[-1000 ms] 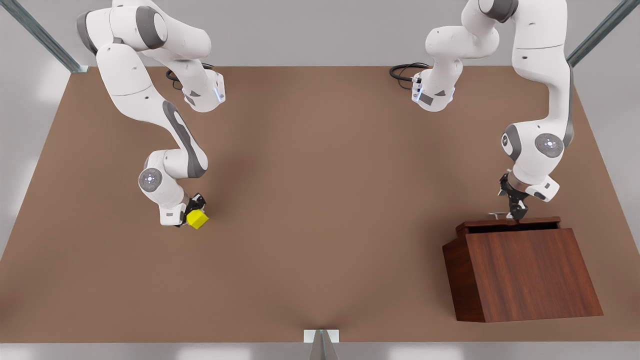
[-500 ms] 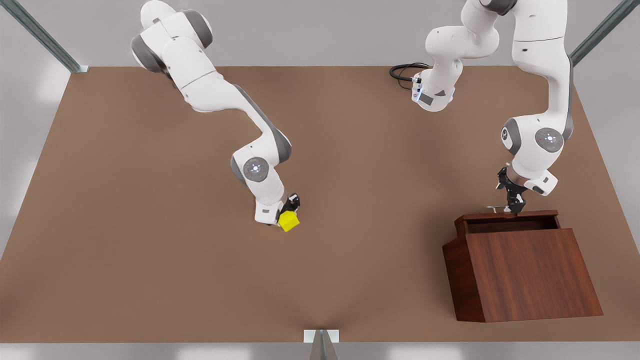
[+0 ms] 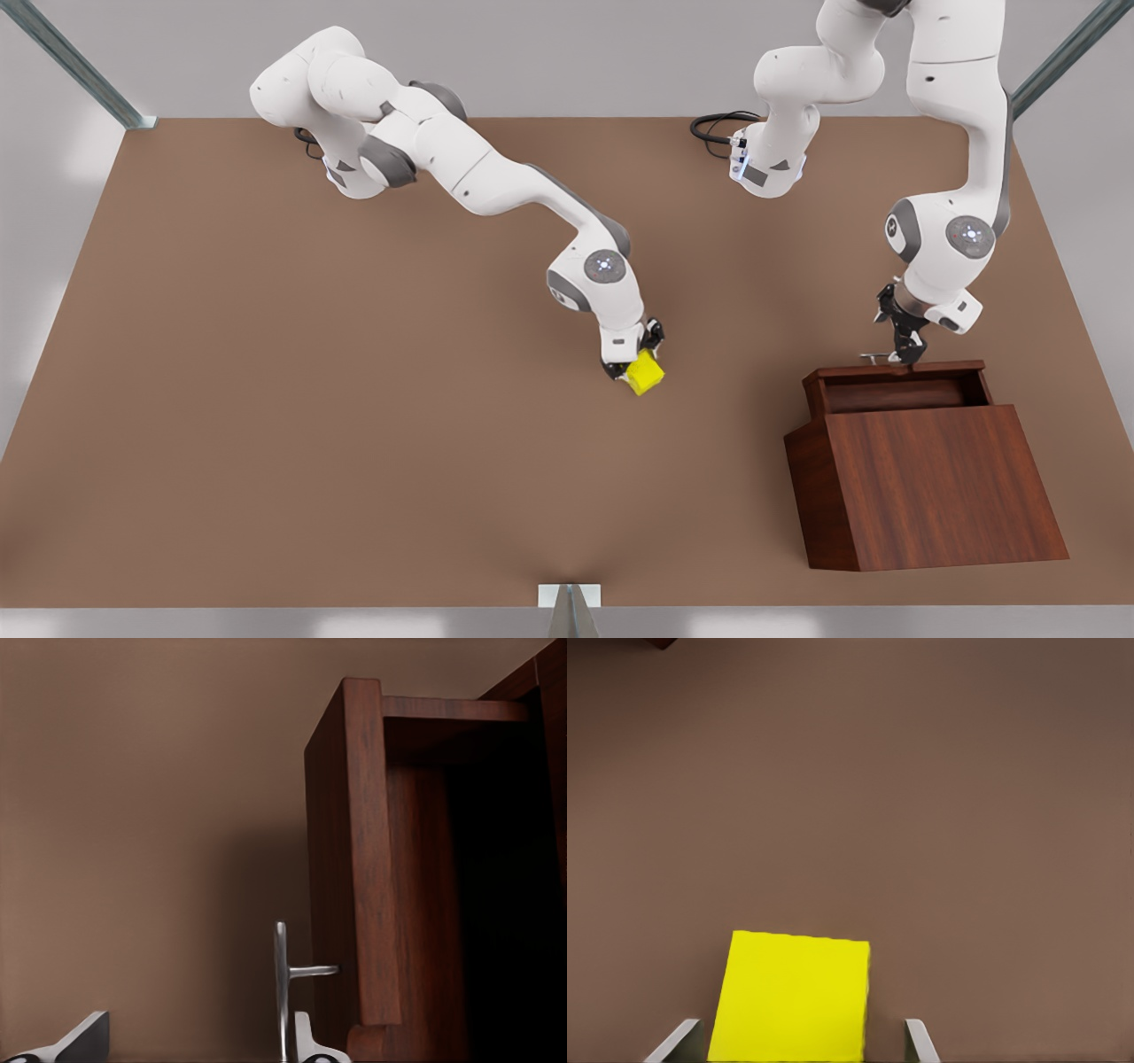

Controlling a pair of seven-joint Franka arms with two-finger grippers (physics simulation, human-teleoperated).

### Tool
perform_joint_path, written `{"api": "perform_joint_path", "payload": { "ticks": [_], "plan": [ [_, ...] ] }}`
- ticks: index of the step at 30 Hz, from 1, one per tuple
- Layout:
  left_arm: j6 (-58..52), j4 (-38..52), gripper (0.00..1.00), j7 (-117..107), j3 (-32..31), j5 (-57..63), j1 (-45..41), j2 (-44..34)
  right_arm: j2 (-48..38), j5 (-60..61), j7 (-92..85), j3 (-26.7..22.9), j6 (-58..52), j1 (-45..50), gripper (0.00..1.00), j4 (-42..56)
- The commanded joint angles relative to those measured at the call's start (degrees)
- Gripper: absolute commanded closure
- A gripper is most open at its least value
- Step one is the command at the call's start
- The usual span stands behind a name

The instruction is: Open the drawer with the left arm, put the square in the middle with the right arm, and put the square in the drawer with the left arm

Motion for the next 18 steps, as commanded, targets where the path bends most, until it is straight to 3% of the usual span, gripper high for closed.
{"api": "perform_joint_path", "payload": {
  "ticks": [1, 3, 5, 6, 9, 12, 14, 18],
  "plan": [
    [0.0, 0.0, 0.00, 0.0, 0.0, 0.0, 0.1, 0.0, -1.4, 0.0, 0.0, -0.8, 0.0, 0.7, 0.00, -1.6],
    [0.0, -0.9, 0.00, 0.0, 0.1, 0.0, 0.1, -0.9, -11.3, 0.9, 0.5, -5.9, -0.5, 3.7, 0.00, -10.5],
    [0.0, -1.7, 0.00, 0.0, 0.4, 0.0, 0.1, -1.7, -30.0, 0.9, -0.1, -8.5, -0.8, 0.0, 0.00, -29.0],
    [-0.1, -1.8, 0.00, 0.0, 0.5, 0.0, 0.1, -1.9, -38.4, 1.0, -0.2, -8.5, -7.1, -4.7, 0.00, -34.3],
    [-0.6, -2.6, 0.00, 0.0, 0.7, 0.0, 0.1, -3.0, -50.0, 0.4, -0.2, -7.2, -28.7, -25.4, 0.00, -34.6],
    [-0.6, -3.8, 0.00, 0.0, 0.8, 0.0, 0.1, -4.1, -53.3, 0.0, -8.0, -2.9, -37.5, -49.6, 0.00, -34.7],
    [-1.0, -4.5, 0.00, 0.0, 0.8, 0.0, 0.1, -4.5, -50.9, -0.6, -23.2, -3.9, -35.3, -55.6, 0.00, -34.0],
    [-2.4, -5.4, 0.00, 0.1, 0.9, 0.0, 0.0, -6.5, -51.4, 0.5, -23.3, -4.0, -42.2, -56.9, 0.00, -30.2]
  ]
}}
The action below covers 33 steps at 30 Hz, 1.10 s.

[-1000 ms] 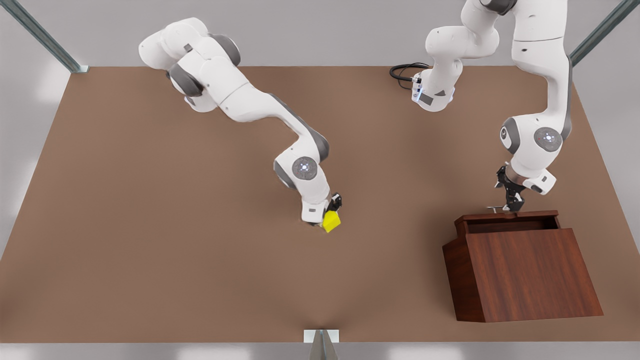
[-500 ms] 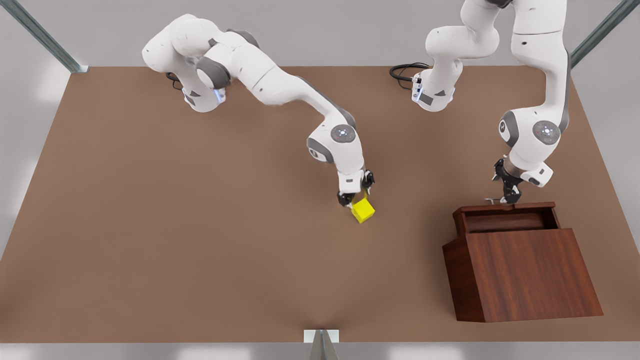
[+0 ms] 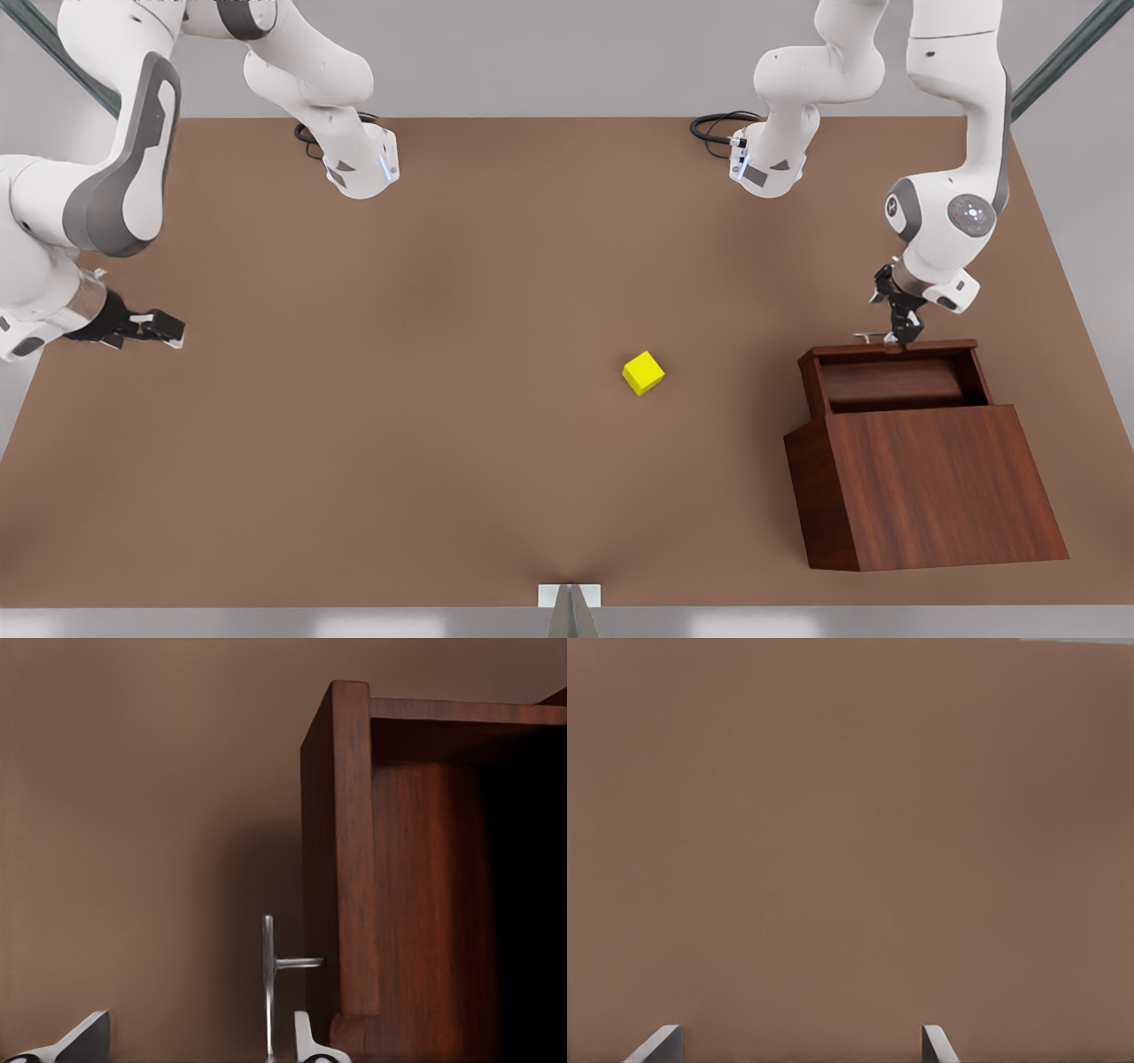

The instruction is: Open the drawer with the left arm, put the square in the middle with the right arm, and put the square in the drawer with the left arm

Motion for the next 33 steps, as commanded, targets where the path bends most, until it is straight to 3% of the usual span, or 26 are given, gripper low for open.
{"api": "perform_joint_path", "payload": {
  "ticks": [1, 4, 7, 11, 13, 16, 18, 24, 33],
  "plan": [
    [-0.8, -0.1, 0.00, 0.2, 0.0, 0.0, 0.1, -0.9, -0.3, -0.2, -0.1, 0.0, -0.1, 0.4, 0.00, 0.0],
    [-9.4, 0.5, 0.00, 6.2, 0.1, 0.3, -2.1, -8.4, -0.4, -0.4, 0.0, -0.1, -0.8, -0.6, 0.00, 0.9],
    [-9.4, 5.5, 0.00, 27.4, -0.1, -0.3, -7.5, -7.5, -0.4, 0.3, 0.0, -0.1, -0.6, -2.3, 0.00, 1.9],
    [-16.4, 27.7, 0.00, 38.1, -4.8, -0.3, -19.8, 6.7, 0.3, 0.9, 0.0, 0.0, 0.0, -1.7, 0.00, 2.7],
    [-22.6, 40.1, 0.00, 37.9, -9.7, -2.7, -21.2, 15.7, 0.3, 0.8, 0.0, 0.2, 0.0, -1.5, 0.00, 2.7],
    [-24.7, 50.5, 0.00, 41.2, -17.1, -2.5, -21.3, 24.9, 0.9, 1.6, 0.0, 0.2, 0.6, -1.5, 0.00, 2.8],
    [-30.3, 55.0, 0.00, 56.5, -20.0, -2.5, -21.3, 29.3, 1.0, 1.8, 0.0, 0.3, 0.7, -1.6, 0.00, 2.9],
    [-30.2, 56.0, 0.00, 86.3, -22.1, -2.2, -23.0, 33.3, 1.0, 1.7, 0.0, 0.3, 2.1, -1.4, 0.00, 2.9],
    [-26.6, 56.0, 0.00, 91.4, -22.1, 5.5, -25.6, 40.8, 1.3, 1.7, 0.0, 0.3, 2.2, -1.3, 0.00, 2.9]
  ]
}}
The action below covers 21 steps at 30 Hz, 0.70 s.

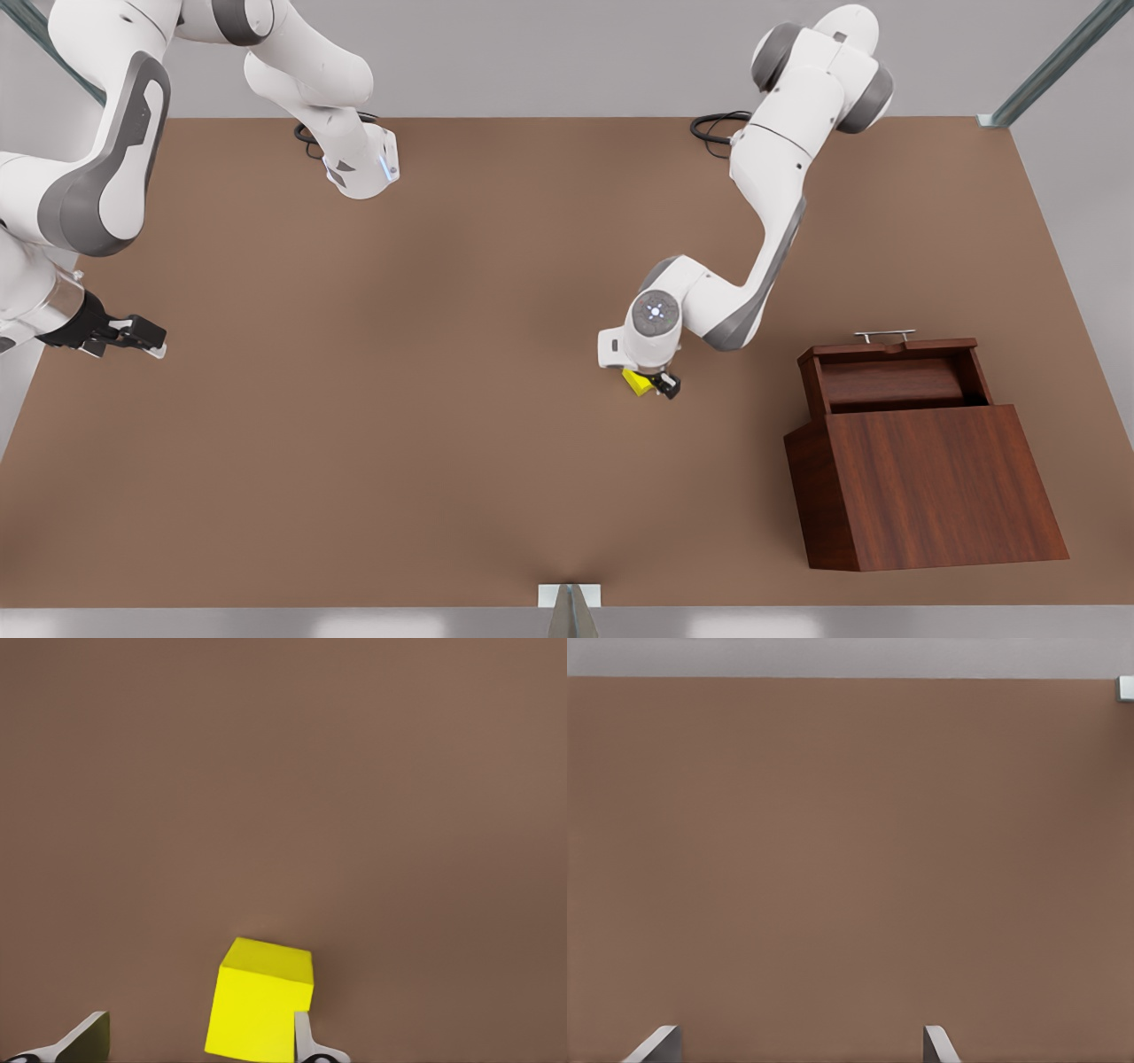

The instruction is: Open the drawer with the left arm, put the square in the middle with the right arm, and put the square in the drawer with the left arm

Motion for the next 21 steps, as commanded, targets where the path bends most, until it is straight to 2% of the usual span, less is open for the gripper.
{"api": "perform_joint_path", "payload": {
  "ticks": [1, 6, 13, 21],
  "plan": [
    [0.0, -0.2, 0.00, 0.2, -0.1, 1.6, -0.1, 0.0, 0.0, 0.0, 0.0, 0.0, 0.0, 0.0, 0.00, 0.0],
    [0.3, -2.4, 0.00, 1.5, -0.1, 1.5, -1.1, 0.1, 0.0, 0.0, 0.0, 0.0, -0.1, 0.0, 0.00, 0.0],
    [6.1, -8.7, 0.00, 2.5, 0.0, 2.0, -1.6, -0.3, 0.1, 0.0, 0.0, 0.0, 0.0, 0.0, 0.00, 0.0],
    [6.3, -8.7, 0.00, 3.3, 0.1, 7.0, -1.6, 0.4, 0.1, -0.1, 0.0, 0.0, 0.0, 0.0, 0.00, 0.0]
  ]
}}
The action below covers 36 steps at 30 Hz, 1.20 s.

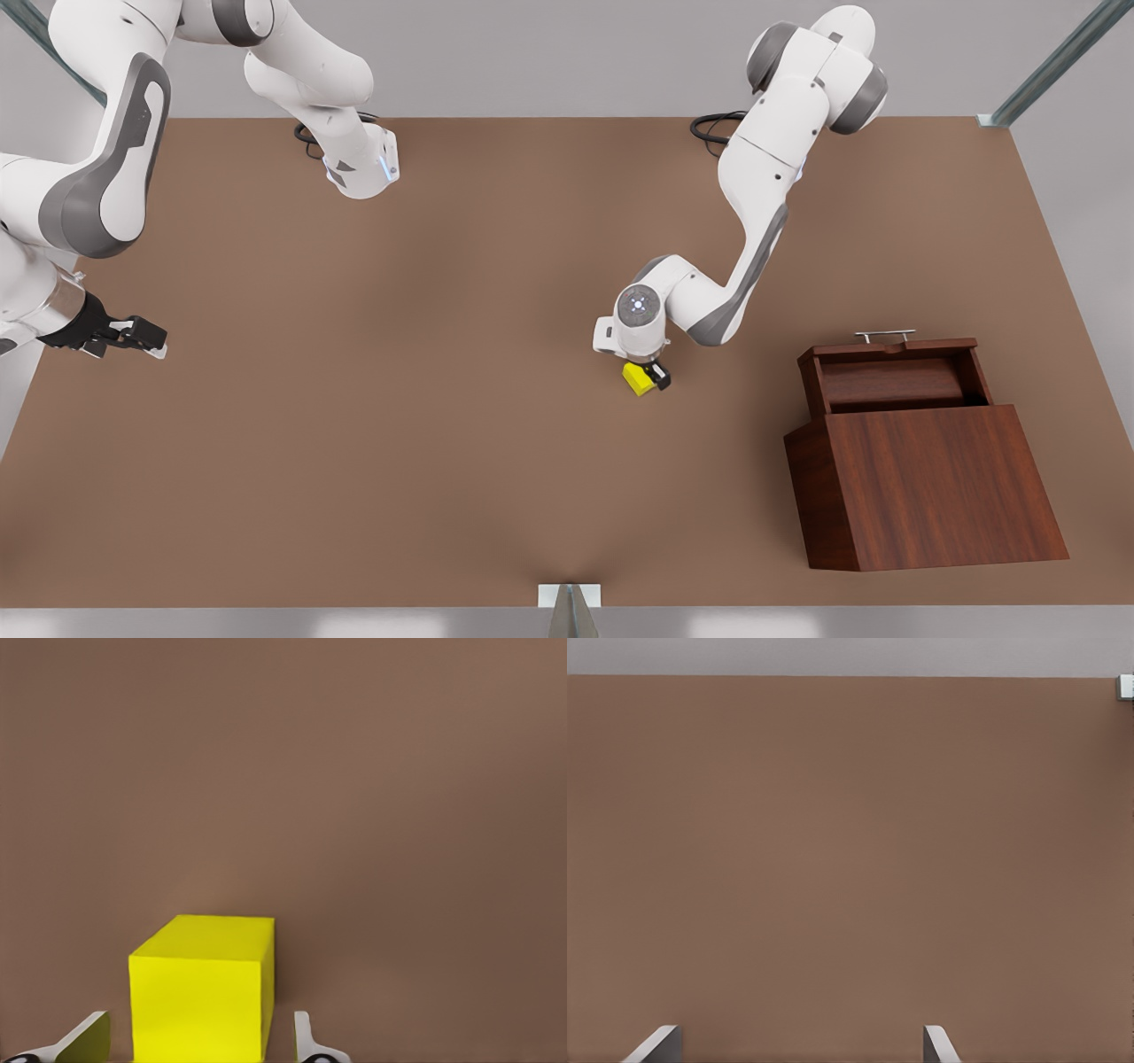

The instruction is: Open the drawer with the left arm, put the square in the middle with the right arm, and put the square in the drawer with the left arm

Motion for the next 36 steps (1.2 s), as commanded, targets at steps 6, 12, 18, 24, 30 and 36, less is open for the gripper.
{"api": "perform_joint_path", "payload": {
  "ticks": [6, 12, 18, 24, 30, 36],
  "plan": [
    [1.0, 0.4, 0.00, 1.3, 0.4, 2.1, 0.0, 1.3, 0.0, 0.0, 0.0, 0.0, 0.0, -0.1, 0.00, 0.0],
    [3.0, 0.0, 0.00, 1.9, 0.8, 2.1, 0.1, 2.7, 0.0, 0.0, 0.0, 0.0, 0.1, 0.0, 0.00, 0.1],
    [4.9, 0.2, 0.00, 2.0, 1.1, 2.1, 0.1, 4.1, 0.0, 0.1, 0.1, 0.0, 0.8, -0.1, 0.00, 0.0],
    [4.8, 0.2, 0.24, 2.0, 1.1, 2.1, 0.1, 4.3, 0.0, 0.1, 0.1, 0.0, 0.8, -0.1, 0.00, 0.0],
    [4.7, 0.3, 0.28, 2.0, 1.1, 2.1, 0.1, 4.1, 0.0, 0.0, 0.1, 0.0, 0.8, -0.1, 0.00, 0.0],
    [3.2, 0.8, 0.28, 2.0, 1.1, 2.0, 0.2, 2.0, 0.0, 0.0, 0.1, 0.0, 0.8, 0.0, 0.00, 0.0]
  ]
}}
